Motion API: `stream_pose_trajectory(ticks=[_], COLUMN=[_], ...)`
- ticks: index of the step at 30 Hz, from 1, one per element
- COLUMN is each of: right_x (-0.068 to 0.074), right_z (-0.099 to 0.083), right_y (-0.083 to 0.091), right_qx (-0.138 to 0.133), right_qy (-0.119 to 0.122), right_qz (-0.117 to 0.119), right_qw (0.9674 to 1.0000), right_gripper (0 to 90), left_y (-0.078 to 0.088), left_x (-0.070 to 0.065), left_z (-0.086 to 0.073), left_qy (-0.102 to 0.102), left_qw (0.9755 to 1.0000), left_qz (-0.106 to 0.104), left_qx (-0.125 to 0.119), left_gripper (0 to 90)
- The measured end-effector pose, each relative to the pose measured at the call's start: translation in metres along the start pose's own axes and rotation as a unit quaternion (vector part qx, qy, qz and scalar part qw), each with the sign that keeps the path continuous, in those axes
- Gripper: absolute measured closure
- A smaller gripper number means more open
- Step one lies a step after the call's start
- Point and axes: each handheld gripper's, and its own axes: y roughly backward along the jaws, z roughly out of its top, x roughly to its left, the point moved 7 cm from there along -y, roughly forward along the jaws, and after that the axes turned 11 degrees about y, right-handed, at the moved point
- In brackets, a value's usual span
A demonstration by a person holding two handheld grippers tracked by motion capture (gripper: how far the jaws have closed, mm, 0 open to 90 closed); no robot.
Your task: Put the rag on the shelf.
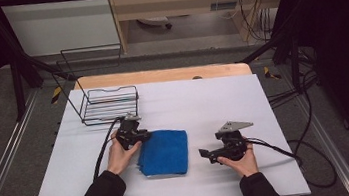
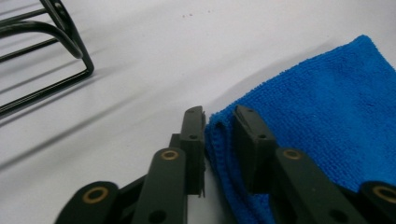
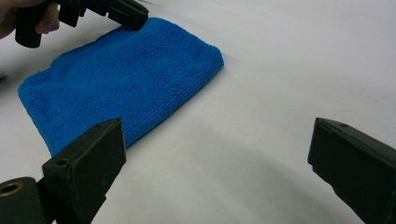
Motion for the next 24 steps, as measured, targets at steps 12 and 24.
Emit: stream_pose_trajectory(ticks=[12, 24], right_x=[0.000, -0.007], right_z=[0.015, 0.046], right_y=[-0.011, -0.061], right_qx=[-0.011, 0.012], right_qy=[-0.002, -0.026], right_qz=[-0.008, -0.035], right_qw=[0.9999, 0.9990], right_gripper=[7.8, 24.9], left_y=[-0.001, -0.001], left_x=[-0.002, -0.002], left_z=[-0.002, -0.004], left_qy=[-0.011, -0.014], left_qw=[0.9999, 0.9999], left_qz=[-0.009, -0.005], left_qx=[0.006, -0.008], left_gripper=[83.1, 83.2])
